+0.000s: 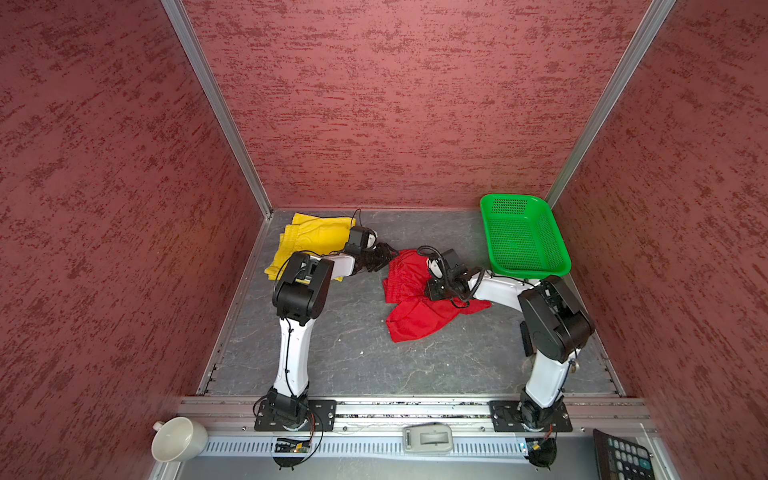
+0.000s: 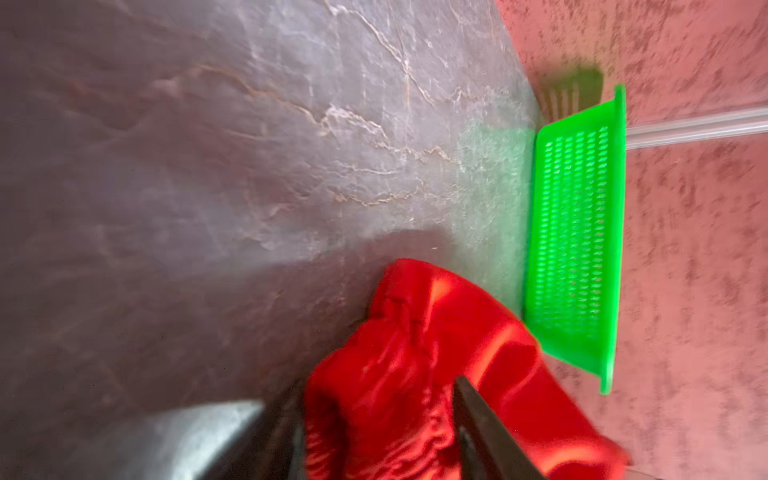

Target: Fold and stack the shorts

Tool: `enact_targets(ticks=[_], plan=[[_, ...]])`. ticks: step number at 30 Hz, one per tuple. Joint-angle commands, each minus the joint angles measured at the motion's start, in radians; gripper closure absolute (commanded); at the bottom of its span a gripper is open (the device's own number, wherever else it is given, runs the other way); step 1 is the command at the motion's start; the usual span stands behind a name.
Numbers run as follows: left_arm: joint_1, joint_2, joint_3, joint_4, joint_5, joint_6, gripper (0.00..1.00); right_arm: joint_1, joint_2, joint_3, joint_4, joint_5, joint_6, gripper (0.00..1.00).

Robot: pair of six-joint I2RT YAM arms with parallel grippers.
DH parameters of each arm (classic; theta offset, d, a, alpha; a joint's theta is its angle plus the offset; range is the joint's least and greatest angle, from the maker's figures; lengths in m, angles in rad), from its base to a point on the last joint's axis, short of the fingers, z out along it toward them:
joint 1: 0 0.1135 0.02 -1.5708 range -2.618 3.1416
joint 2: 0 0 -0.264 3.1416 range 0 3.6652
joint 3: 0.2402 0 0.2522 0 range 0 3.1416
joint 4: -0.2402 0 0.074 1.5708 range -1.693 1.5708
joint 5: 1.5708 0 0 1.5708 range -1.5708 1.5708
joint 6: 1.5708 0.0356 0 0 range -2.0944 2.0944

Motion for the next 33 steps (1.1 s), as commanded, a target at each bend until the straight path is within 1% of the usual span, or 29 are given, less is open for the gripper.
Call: enact_targets(ticks=[1, 2, 4, 5, 9, 13, 15, 16, 18, 19, 21, 23, 24, 26, 27, 28, 30, 31, 32, 33], plan=[[-0.002, -0.007, -0.009, 0.004, -0.011, 0.029, 0.71, 0.0, 0.004, -0.025, -0.013, -0.06, 0.006, 0.67], [0.002, -0.042, -0.016, -0.002, -0.012, 0.036, 0.8, 0.0, 0.007, -0.01, -0.01, -0.062, 0.005, 0.67], [0.009, -0.128, -0.037, -0.033, -0.037, 0.067, 0.95, 0.001, 0.013, 0.027, -0.002, -0.076, 0.004, 0.67], [0.009, -0.188, -0.051, -0.06, -0.06, 0.095, 1.0, 0.0, 0.016, 0.048, 0.012, -0.09, 0.007, 0.67], [0.011, -0.43, -0.069, -0.213, -0.14, 0.215, 1.0, 0.003, 0.019, 0.129, 0.088, -0.168, 0.047, 0.66], [0.0, -0.666, -0.038, -0.373, -0.245, 0.342, 1.0, 0.017, 0.008, 0.241, 0.16, -0.231, 0.078, 0.55], [-0.011, -0.753, -0.005, -0.431, -0.291, 0.401, 1.0, 0.017, -0.021, 0.287, 0.187, -0.256, 0.086, 0.49], [-0.019, -0.787, 0.012, -0.452, -0.31, 0.43, 1.0, 0.016, -0.042, 0.304, 0.194, -0.244, 0.081, 0.48], [-0.036, -0.826, 0.05, -0.484, -0.33, 0.475, 1.0, 0.006, -0.094, 0.324, 0.19, -0.219, 0.071, 0.45], [-0.056, -0.832, 0.081, -0.516, -0.35, 0.502, 1.0, -0.003, -0.124, 0.32, 0.186, -0.211, 0.072, 0.41], [-0.123, -0.817, 0.14, -0.576, -0.412, 0.58, 1.0, -0.022, -0.193, 0.28, 0.189, -0.189, 0.078, 0.35], [-0.203, -0.781, 0.172, -0.614, -0.439, 0.654, 1.0, -0.053, -0.272, 0.203, 0.183, -0.169, 0.107, 0.31], [-0.238, -0.759, 0.177, -0.633, -0.437, 0.671, 1.0, -0.082, -0.314, 0.149, 0.183, -0.171, 0.144, 0.31], [-0.301, -0.712, 0.159, -0.648, -0.411, 0.676, 1.0, -0.143, -0.387, 0.036, 0.18, -0.19, 0.209, 0.3], [-0.332, -0.686, 0.141, -0.647, -0.397, 0.664, 1.0, -0.169, -0.447, -0.024, 0.171, -0.187, 0.23, 0.3], [-0.363, -0.659, 0.115, -0.643, -0.37, 0.657, 0.93, -0.189, -0.49, -0.083, 0.154, -0.174, 0.24, 0.3], [-0.424, -0.613, 0.086, -0.645, -0.356, 0.646, 0.63, -0.214, -0.555, -0.158, 0.098, -0.154, 0.252, 0.29], [-0.45, -0.593, 0.075, -0.645, -0.337, 0.634, 0.52, -0.218, -0.582, -0.188, 0.067, -0.155, 0.256, 0.28], [-0.465, -0.581, 0.067, -0.644, -0.326, 0.616, 0.42, -0.218, -0.599, -0.209, 0.044, -0.158, 0.26, 0.27], [-0.474, -0.574, 0.055, -0.635, -0.315, 0.583, 0.36, -0.219, -0.618, -0.233, 0.028, -0.168, 0.272, 0.27]])
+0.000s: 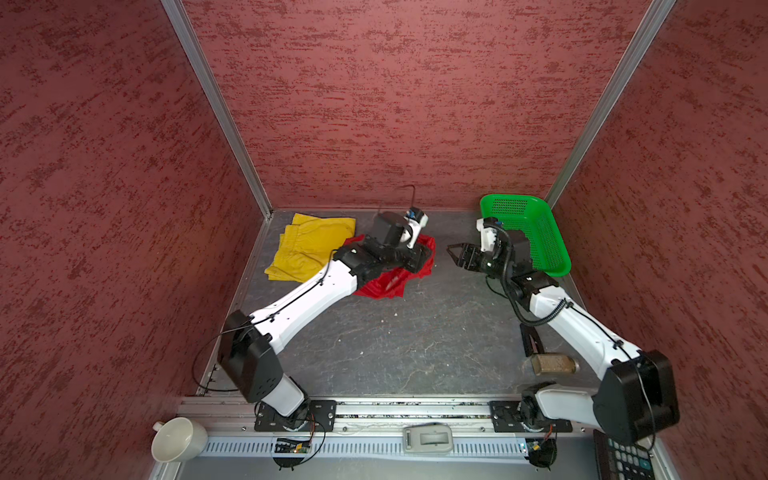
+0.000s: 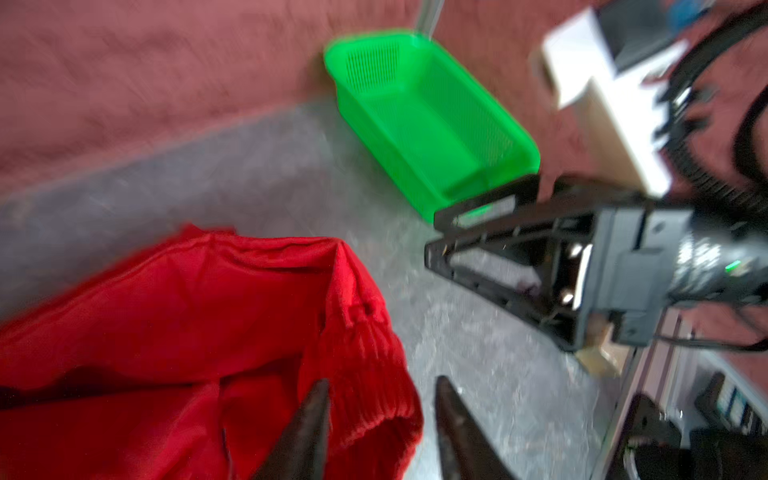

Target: Fold and stack the shorts

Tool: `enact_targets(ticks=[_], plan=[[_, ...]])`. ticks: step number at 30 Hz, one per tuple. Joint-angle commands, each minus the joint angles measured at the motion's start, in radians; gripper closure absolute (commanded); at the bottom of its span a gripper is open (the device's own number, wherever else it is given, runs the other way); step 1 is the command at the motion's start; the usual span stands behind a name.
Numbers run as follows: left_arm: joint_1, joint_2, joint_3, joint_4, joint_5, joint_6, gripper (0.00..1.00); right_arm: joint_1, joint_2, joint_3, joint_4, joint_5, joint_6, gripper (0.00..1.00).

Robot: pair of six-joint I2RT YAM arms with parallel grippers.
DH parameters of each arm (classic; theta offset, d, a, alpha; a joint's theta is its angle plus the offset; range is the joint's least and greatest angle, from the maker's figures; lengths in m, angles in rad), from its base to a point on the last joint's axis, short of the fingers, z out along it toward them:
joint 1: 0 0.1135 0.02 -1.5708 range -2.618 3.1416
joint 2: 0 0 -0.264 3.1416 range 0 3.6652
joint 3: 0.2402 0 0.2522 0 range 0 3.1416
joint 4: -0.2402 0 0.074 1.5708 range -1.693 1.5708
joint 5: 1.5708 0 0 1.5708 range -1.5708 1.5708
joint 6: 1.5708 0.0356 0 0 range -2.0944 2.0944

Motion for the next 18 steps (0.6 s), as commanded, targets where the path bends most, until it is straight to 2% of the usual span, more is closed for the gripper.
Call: enact_targets(ticks=[1, 5, 11, 14, 18], plan=[[-0.033, -0.003, -0.031, -0.025, 0.055, -0.06, 0.33, 0.007, -0.052, -0.068, -0.101, -0.009, 0.066, 0.27], [0.002, -0.082, -0.137, 0.019, 0.015, -0.183, 0.27, 0.007, -0.106, -0.154, -0.124, -0.02, 0.126, 0.25], [0.185, -0.248, -0.419, 0.039, 0.021, -0.475, 0.27, 0.0, -0.028, -0.178, -0.245, 0.043, 0.145, 0.23], [0.262, -0.319, -0.573, 0.099, 0.055, -0.579, 0.27, -0.037, 0.007, -0.21, -0.145, -0.041, 0.203, 0.22], [0.282, -0.352, -0.698, 0.19, 0.09, -0.665, 0.26, -0.049, 0.074, -0.206, -0.041, -0.157, 0.254, 0.22]])
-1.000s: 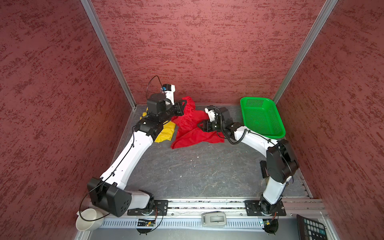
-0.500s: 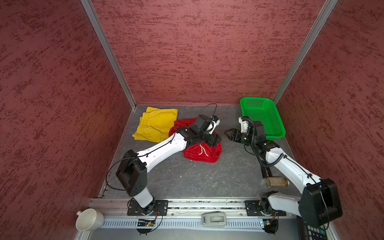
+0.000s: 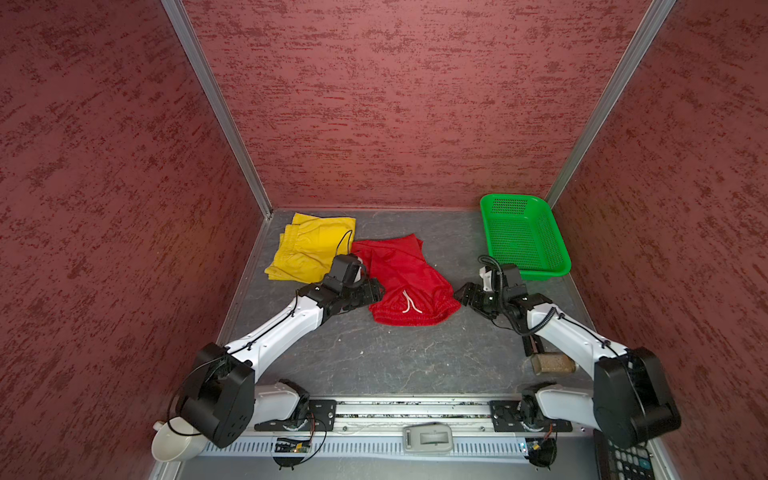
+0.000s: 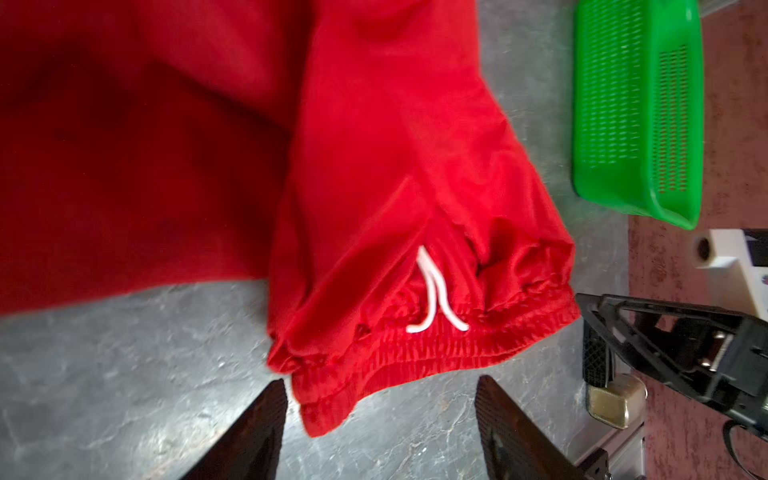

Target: Fold and stack the shorts

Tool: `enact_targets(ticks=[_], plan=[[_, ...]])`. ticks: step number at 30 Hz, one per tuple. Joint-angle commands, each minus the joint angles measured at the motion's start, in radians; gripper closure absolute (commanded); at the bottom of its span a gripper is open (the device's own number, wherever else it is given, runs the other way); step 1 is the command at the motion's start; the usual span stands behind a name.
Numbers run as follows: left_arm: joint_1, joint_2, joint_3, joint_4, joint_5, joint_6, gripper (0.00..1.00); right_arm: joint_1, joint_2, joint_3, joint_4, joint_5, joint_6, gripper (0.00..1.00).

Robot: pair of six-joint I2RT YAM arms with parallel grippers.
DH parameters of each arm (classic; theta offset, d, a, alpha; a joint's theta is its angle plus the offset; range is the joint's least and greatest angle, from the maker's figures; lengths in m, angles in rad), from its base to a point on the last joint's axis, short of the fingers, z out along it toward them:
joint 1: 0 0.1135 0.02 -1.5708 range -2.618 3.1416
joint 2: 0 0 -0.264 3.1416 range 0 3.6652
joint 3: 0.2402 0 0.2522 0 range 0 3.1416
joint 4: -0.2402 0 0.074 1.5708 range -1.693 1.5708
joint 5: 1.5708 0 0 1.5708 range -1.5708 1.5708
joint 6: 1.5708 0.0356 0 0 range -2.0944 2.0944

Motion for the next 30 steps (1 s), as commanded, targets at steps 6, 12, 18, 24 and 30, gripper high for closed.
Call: enact_targets(ticks=[6, 12, 18, 24, 30], plan=[[-0.017, 0.028, -0.117, 0.153, 0.071, -0.191, 0.24, -0.006, 0.097, -0.002, 0.114, -0.138, 0.073, 0.25], [-0.028, 0.093, -0.153, 0.29, 0.074, -0.224, 0.28, -0.006, 0.132, -0.028, 0.178, -0.182, 0.097, 0.36], [-0.046, 0.178, -0.152, 0.354, 0.075, -0.263, 0.41, -0.006, 0.135, -0.055, 0.213, -0.211, 0.127, 0.46], [-0.061, 0.16, -0.149, 0.329, 0.033, -0.271, 0.76, -0.006, 0.118, -0.09, 0.222, -0.204, 0.136, 0.65], [-0.053, -0.015, -0.03, 0.136, -0.073, -0.174, 1.0, -0.043, -0.012, -0.044, 0.284, -0.201, 0.186, 0.97]])
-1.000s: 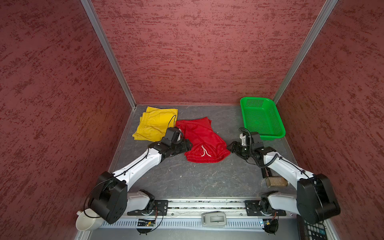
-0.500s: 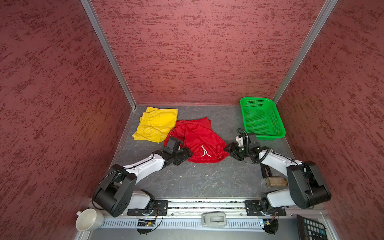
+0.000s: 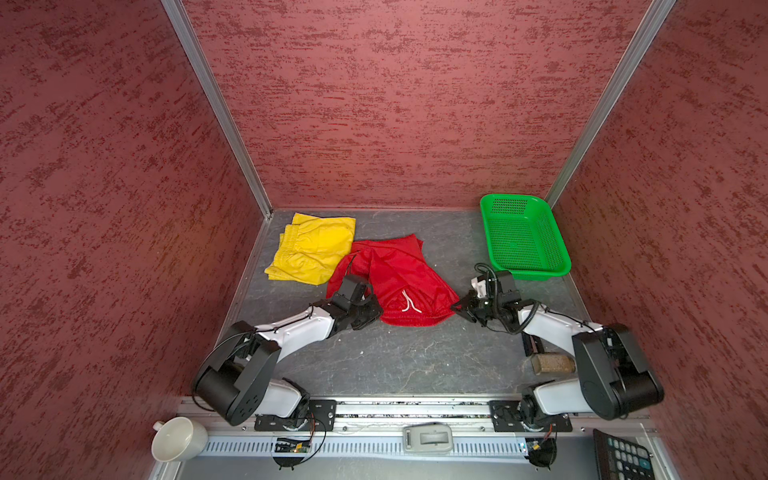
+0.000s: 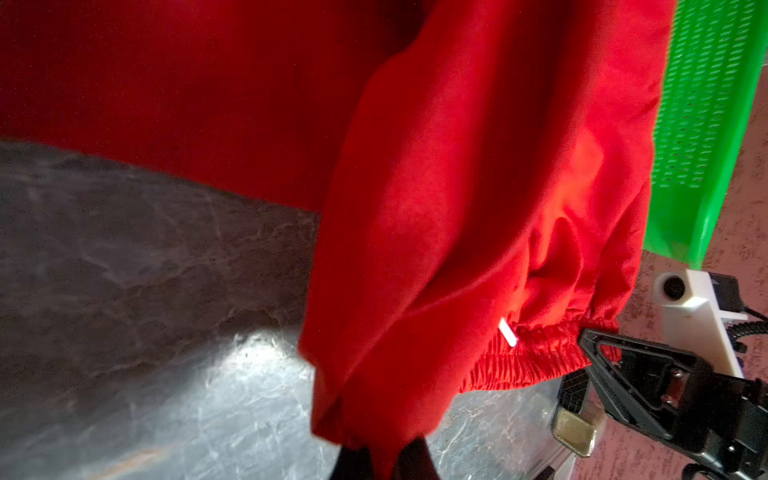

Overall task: Fold and stack the shorts
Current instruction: 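Lift the waistband high with both grippers, stretching the shorts to hang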

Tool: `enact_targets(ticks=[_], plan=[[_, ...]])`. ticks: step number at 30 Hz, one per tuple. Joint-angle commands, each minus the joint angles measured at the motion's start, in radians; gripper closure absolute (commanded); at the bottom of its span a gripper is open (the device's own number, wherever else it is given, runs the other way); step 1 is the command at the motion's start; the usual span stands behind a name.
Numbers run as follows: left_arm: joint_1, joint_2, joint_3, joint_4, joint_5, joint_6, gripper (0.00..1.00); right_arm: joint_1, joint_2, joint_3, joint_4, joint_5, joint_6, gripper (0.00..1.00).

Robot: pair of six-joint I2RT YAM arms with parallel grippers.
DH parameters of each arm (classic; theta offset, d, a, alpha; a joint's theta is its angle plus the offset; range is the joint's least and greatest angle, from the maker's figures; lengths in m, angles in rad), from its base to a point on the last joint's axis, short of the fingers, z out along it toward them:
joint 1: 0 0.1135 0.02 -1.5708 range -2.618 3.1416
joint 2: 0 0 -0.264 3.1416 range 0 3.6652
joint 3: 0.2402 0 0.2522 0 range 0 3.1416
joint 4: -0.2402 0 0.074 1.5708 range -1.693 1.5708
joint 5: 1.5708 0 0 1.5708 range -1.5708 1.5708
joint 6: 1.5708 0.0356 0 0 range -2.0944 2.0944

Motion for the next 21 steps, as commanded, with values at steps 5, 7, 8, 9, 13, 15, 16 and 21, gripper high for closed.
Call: enact_targets(ticks=[5, 7, 8, 9, 13, 15, 16, 21], plan=[[0.045, -0.2, 0.341, -0.285, -0.171, 0.236, 1.0, -0.086, -0.215, 0.219, 0.087, -0.024, 0.034, 1.0], [0.063, -0.21, 0.478, -0.355, -0.19, 0.316, 1.0, -0.102, -0.249, 0.319, 0.093, -0.027, 0.014, 1.0], [0.067, -0.208, 0.545, -0.389, -0.203, 0.352, 1.0, -0.107, -0.259, 0.367, 0.098, -0.031, 0.004, 1.0], [0.068, -0.202, 0.617, -0.429, -0.218, 0.396, 1.0, -0.109, -0.268, 0.419, 0.11, -0.04, -0.014, 1.0], [0.06, -0.187, 0.875, -0.544, -0.267, 0.519, 1.0, -0.111, -0.299, 0.584, 0.189, -0.09, -0.055, 1.0], [0.05, -0.198, 0.953, -0.567, -0.289, 0.547, 1.0, -0.111, -0.32, 0.646, 0.194, -0.086, -0.063, 1.0], [0.043, -0.21, 0.979, -0.571, -0.301, 0.555, 1.0, -0.111, -0.332, 0.678, 0.178, -0.076, -0.071, 1.0], [0.0, -0.289, 1.035, -0.565, -0.339, 0.564, 1.0, -0.111, -0.4, 0.799, 0.109, -0.049, -0.113, 1.0]])
